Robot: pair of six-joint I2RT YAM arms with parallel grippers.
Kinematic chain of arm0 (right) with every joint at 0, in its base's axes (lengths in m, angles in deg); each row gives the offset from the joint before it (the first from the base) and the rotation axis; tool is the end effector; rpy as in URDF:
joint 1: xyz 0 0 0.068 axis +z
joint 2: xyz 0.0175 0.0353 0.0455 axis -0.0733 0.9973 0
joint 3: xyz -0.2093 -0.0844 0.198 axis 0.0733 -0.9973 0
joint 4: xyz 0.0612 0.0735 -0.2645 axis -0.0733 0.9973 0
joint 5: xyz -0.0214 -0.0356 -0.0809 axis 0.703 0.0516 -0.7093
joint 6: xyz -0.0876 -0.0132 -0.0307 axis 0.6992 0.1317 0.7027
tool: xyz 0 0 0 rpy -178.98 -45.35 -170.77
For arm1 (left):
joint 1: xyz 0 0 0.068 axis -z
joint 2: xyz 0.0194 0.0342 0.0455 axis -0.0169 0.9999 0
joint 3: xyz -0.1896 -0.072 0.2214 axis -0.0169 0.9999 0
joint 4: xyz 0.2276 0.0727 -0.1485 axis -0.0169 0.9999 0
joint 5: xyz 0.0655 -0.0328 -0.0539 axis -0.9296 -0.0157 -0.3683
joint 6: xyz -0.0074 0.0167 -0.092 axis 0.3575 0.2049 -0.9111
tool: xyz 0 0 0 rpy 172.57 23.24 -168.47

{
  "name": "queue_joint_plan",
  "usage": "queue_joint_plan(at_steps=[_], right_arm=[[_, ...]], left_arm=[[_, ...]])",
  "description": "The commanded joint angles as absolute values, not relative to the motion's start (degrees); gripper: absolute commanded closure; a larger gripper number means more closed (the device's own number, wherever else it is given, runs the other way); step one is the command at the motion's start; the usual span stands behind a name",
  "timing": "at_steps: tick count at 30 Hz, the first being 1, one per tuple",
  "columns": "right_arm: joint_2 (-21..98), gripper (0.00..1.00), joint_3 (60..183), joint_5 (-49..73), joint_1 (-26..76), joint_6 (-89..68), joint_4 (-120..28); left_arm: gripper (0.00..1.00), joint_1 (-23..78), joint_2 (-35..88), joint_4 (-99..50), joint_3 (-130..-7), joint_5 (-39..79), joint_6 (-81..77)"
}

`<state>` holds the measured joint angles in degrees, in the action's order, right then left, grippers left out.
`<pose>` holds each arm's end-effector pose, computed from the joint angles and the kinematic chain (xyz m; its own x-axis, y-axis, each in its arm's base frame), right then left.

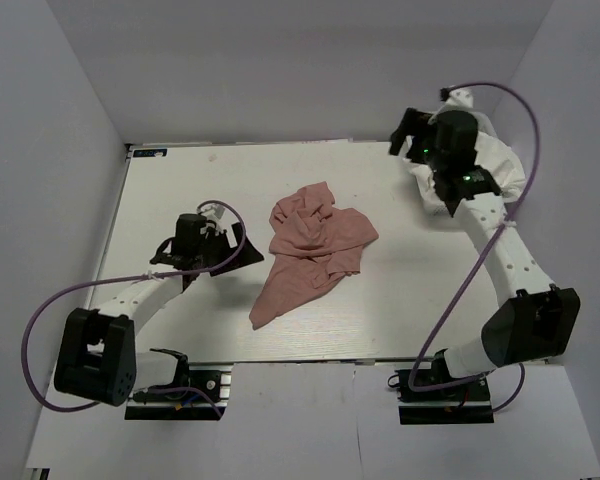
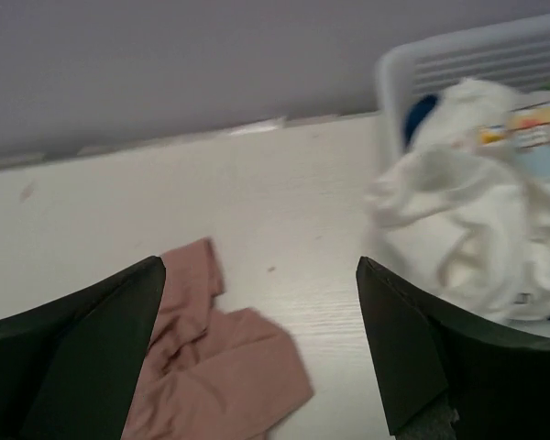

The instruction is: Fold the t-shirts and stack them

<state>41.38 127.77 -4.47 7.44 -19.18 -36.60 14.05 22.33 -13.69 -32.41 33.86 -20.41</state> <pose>0.4060 0.0701 0.4205 -0.2122 0.2281 -0.9502 0.0090 0.9728 0.2315 0.2725 -0.0964 0.1777 -0.8295 -0.2862 -0.4795 0.0634 0.8048 -0.5902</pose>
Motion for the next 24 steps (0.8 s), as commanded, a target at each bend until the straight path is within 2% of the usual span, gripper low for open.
queue_joint_plan(at_steps=[1, 5, 10, 15, 16, 18, 19, 21, 22, 23, 24], right_arm=[[45.14, 0.1, 123.14, 0.28, 14.94, -17.25, -35.84], [53.49, 0.1, 124.71, 0.64, 25.22, -17.78, -35.49], [62.28, 0.1, 125.08, 2.31, 31.03, -18.57, -39.15], [66.86, 0.12, 125.95, -2.61, 32.71, -21.99, -40.75], [67.3, 0.24, 125.17, -2.7, 32.71, -22.96, -41.11], [67.92, 0.33, 124.37, -1.39, 32.8, -23.76, -42.69], [68.0, 0.5, 123.41, -0.95, 32.89, -24.02, -42.95], [66.95, 0.7, 121.3, -0.77, 32.89, -24.37, -44.27], [65.56, 0.88, 120.42, -1.12, 33.15, -24.55, -44.62], [64.76, 0.96, 118.93, -1.12, 33.15, -24.72, -45.84], [63.19, 1.0, 117.44, -1.47, 33.15, -24.9, -45.77]], left_arm=[[0.0, 17.47, 23.7, -14.08, -31.09, 37.58, -21.65], [0.0, 22.84, 25.81, -9.34, -30.56, 30.39, -21.13], [0.0, 27.77, 28.97, -8.53, -31.44, 25.72, -20.6], [0.11, 32.69, 36.79, -2.66, -35.92, 15.97, -21.65], [0.17, 33.3, 38.54, -1.95, -37.23, 14.12, -22.18], [0.26, 34.8, 38.56, -1.94, -37.77, 13.4, -22.18], [0.39, 34.8, 38.56, -1.94, -37.77, 12.71, -22.18], [0.53, 36.55, 38.03, -3.16, -37.16, 11.12, -22.97], [0.79, 36.56, 37.51, -3.69, -37.16, 11.12, -22.97], [0.98, 37.17, 37.5, -3.7, -37.16, 10.33, -22.97], [1.0, 37.7, 37.5, -3.7, -37.16, 9.72, -22.97]])
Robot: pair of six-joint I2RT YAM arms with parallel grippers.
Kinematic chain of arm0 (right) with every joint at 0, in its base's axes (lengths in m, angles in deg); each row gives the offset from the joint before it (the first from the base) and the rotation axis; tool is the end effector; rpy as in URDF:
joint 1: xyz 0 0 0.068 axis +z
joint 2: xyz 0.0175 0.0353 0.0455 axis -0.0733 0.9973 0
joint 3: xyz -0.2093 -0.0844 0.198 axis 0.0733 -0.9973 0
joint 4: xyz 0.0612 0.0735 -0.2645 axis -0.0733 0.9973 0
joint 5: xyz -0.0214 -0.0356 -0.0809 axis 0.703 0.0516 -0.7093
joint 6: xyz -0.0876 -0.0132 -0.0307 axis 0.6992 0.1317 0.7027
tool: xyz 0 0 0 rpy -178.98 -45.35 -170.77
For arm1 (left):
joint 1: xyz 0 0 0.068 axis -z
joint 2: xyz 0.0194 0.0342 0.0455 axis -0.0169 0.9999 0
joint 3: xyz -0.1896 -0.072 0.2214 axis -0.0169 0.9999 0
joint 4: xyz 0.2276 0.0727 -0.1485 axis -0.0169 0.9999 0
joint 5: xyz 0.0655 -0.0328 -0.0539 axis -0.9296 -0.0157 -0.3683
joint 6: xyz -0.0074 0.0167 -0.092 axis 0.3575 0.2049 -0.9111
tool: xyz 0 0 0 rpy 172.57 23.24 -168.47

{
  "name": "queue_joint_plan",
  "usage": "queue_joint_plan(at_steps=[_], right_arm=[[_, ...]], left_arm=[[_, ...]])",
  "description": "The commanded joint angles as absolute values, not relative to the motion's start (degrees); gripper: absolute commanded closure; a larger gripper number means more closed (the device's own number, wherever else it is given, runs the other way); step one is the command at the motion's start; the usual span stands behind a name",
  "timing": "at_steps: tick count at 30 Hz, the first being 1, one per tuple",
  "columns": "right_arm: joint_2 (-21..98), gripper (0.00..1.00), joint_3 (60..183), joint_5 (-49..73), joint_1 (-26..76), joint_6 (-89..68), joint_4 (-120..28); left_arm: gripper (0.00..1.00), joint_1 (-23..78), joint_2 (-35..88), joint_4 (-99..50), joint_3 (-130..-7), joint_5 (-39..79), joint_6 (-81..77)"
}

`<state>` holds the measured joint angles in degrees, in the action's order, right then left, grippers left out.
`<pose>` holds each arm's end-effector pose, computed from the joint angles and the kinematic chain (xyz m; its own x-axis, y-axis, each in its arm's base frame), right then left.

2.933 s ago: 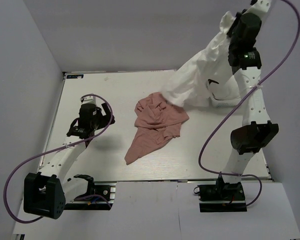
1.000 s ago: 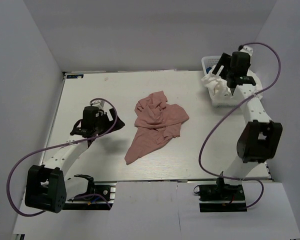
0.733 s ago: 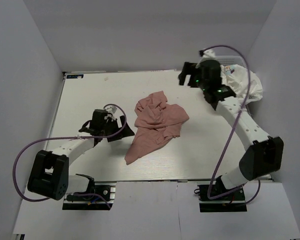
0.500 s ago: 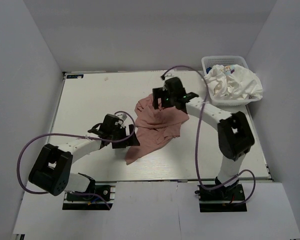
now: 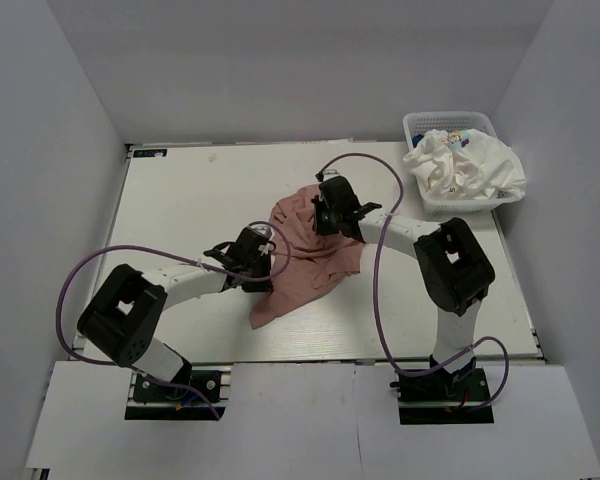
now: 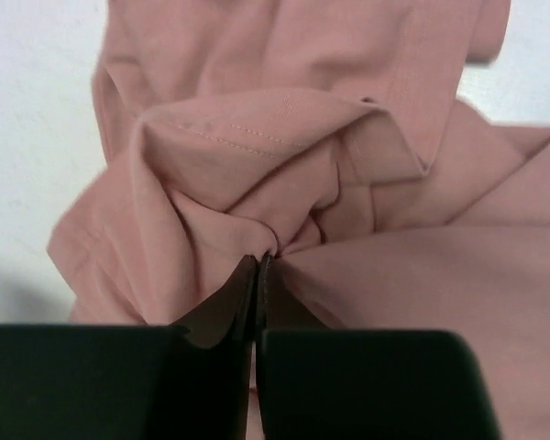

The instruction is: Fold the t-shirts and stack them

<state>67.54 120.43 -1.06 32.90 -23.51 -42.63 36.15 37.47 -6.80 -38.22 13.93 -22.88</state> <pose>0.3988 0.2912 0.1802 -0.6627 -0.0752 -0.7451 -0.3336 0.9204 0.2039 0.2523 -0.1823 0.1213 -0.9210 -0.0125 -0.3894 0.1120 0.9488 -0.2953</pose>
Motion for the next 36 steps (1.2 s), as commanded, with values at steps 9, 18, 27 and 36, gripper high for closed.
queue_joint_plan(at_steps=[9, 18, 27, 36], right_arm=[[42.3, 1.0, 104.88, -6.55, 32.63, -25.33, -53.94], [25.39, 1.0, 103.71, -38.96, 32.28, -19.63, -52.72], [5.61, 1.0, 105.38, -37.95, 32.54, -14.96, -50.79], [-1.43, 1.0, 116.68, -30.76, 32.54, -12.51, -44.3]], left_arm=[[1.0, 38.32, 24.25, -2.21, -40.93, -5.37, -24.29], [1.0, 37.87, 11.76, 13.61, -56.3, -40.35, -34.05], [1.0, 37.88, -5.35, -0.31, -62.73, -41.01, -21.94], [1.0, 37.35, -12.15, -3.78, -68.61, -35.21, -12.52]])
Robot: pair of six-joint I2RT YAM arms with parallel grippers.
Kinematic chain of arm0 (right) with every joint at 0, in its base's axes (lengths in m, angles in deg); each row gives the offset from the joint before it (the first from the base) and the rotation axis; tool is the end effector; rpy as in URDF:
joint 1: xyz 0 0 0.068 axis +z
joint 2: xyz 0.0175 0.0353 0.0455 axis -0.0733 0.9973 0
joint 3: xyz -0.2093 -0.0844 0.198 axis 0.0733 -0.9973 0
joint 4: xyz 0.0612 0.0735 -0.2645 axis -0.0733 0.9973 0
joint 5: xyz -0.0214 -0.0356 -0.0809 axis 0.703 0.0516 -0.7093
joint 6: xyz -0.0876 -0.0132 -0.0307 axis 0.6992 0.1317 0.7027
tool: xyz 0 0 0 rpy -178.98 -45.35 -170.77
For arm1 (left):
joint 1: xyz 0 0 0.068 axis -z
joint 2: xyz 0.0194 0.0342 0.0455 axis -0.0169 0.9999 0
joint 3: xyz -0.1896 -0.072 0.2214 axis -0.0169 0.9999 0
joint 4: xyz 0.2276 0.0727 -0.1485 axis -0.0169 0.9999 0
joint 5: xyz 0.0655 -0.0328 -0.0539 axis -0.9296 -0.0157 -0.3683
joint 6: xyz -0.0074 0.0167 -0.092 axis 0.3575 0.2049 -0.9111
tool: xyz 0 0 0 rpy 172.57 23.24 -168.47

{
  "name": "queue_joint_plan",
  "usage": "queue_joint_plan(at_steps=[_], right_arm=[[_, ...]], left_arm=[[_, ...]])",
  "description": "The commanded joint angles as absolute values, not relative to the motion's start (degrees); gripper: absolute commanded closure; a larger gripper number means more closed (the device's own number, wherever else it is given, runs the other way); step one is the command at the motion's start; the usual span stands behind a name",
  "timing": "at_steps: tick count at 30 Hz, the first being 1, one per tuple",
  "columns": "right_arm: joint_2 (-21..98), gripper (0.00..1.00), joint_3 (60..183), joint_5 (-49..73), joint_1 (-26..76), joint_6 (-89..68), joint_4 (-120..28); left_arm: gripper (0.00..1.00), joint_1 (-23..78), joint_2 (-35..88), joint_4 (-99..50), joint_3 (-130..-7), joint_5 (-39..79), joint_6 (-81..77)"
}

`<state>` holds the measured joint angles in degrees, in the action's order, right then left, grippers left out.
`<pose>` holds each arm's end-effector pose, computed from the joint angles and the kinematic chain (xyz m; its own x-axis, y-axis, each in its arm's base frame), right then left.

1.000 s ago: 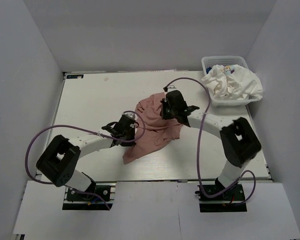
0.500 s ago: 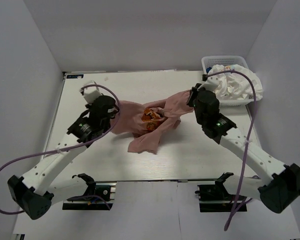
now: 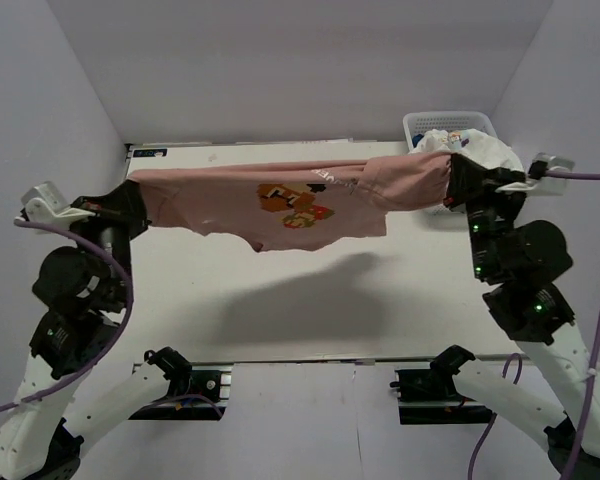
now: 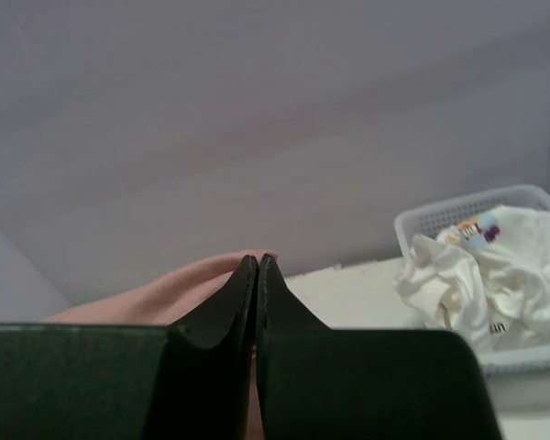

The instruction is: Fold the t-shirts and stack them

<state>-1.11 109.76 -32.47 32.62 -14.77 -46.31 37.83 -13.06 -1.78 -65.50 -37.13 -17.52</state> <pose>0.1554 0.0527 0.5166 0.2881 0.4098 -0.8655 -0.0888 0.9113 0.4020 0.1198 -0.0105 0.5078 0.2347 -0.5566 -0.7969 -0.0928 0.8033 -0.5883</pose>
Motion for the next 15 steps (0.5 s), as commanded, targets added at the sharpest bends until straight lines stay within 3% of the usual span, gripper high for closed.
queue_joint_plan(at_steps=[1, 10, 15], right_arm=[[-1.43, 1.0, 117.42, -30.04, 32.54, -12.51, -43.49], [7.6, 1.0, 121.82, -31.26, 32.45, -17.94, -35.94], [22.02, 1.0, 116.55, -33.31, 30.26, -24.19, -33.55]], left_arm=[[1.0, 37.35, -12.15, -4.39, -69.75, -33.9, -11.47], [1.0, 37.35, -6.98, -11.06, -67.84, -37.11, -8.56], [1.0, 35.87, 13.44, -2.78, -66.78, -49.66, -19.23]])
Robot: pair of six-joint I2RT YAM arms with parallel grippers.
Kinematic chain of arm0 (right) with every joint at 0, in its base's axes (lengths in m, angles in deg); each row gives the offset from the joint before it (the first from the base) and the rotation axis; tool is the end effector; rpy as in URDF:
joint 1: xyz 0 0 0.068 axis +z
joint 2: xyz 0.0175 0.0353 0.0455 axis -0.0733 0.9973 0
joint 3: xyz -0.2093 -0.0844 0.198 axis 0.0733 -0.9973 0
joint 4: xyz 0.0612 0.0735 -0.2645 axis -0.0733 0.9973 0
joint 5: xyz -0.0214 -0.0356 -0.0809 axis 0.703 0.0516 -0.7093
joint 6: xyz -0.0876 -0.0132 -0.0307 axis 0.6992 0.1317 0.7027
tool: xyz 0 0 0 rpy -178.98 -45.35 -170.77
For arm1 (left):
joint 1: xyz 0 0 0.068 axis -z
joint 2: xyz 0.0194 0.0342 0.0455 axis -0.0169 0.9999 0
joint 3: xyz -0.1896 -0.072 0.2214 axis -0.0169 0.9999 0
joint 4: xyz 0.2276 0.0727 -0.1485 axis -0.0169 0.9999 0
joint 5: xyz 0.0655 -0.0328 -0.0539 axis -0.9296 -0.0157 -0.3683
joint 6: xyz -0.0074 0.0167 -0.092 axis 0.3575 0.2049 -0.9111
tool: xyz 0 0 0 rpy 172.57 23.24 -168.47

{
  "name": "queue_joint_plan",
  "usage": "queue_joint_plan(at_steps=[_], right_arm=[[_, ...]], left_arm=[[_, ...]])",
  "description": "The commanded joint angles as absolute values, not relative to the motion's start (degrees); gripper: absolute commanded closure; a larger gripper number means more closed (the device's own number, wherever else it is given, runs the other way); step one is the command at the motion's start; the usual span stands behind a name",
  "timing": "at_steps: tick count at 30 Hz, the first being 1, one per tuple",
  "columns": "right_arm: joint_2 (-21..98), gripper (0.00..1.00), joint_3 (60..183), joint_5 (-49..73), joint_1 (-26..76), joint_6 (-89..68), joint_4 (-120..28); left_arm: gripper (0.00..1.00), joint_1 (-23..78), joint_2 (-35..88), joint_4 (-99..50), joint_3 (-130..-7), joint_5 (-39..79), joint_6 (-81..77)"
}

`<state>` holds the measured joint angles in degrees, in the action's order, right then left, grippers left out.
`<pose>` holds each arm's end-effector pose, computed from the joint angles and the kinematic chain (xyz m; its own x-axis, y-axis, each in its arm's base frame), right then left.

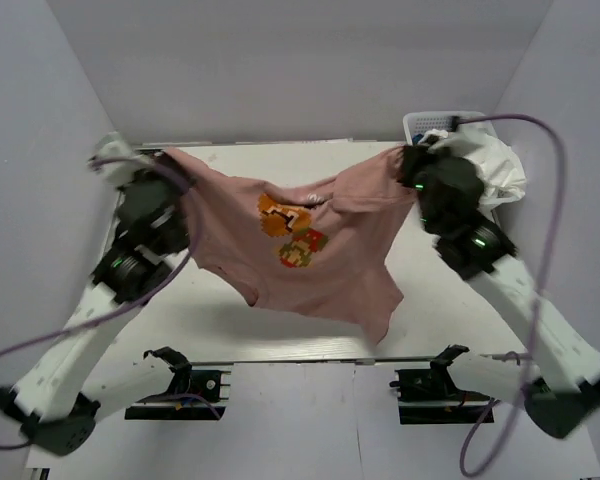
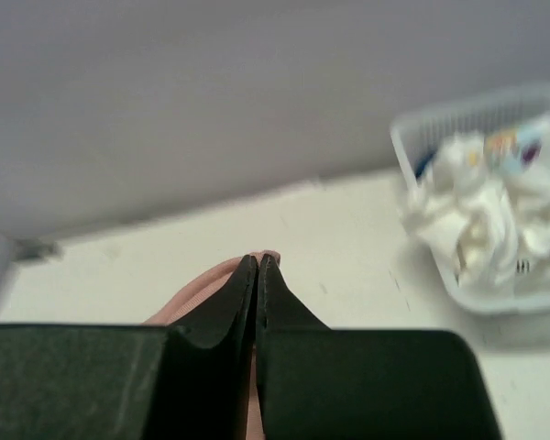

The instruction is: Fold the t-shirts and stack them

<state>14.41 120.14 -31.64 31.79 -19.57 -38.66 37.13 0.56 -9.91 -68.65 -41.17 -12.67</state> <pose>0.2221 0.0995 0.5172 0.1239 0.3653 -0.9226 -0.0377 0.9308 0.3635 0.1835 -0.0508 0.5146 0.2299 -0.4564 -0.8596 -0.2019 0.8416 -0.5009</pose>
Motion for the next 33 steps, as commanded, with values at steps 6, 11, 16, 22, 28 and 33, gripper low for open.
queue_joint_plan(at_steps=[6, 11, 16, 22, 28, 33], right_arm=[[50.38, 1.0, 115.22, -19.49, 21.91, -31.21, -31.19], [54.57, 0.79, 121.38, -27.82, 22.34, -29.13, -23.09], [48.68, 0.1, 114.11, -20.21, 23.04, -26.22, -31.87], [48.05, 0.1, 110.66, -12.2, 26.29, -20.87, -36.54], [54.9, 0.1, 113.9, -9.55, 32.09, -18.13, -37.59], [60.87, 0.16, 117.24, -7.55, 32.36, -20.5, -38.12]], left_arm=[[1.0, 21.64, 39.49, 3.07, -67.73, -41.35, -28.41], [0.19, 17.58, 57.97, 20.64, -89.85, -42.93, -33.09], [0.0, 17.58, 51.77, 8.21, -85.34, -31.36, -23.95], [0.0, 19.16, 44.63, 1.5, -69.35, -7.2, -19.8], [0.0, 19.16, 43.92, -5.8, -55.1, 3.47, -23.58], [0.0, 18.02, 49.27, -4.84, -56.31, 0.75, -23.59]])
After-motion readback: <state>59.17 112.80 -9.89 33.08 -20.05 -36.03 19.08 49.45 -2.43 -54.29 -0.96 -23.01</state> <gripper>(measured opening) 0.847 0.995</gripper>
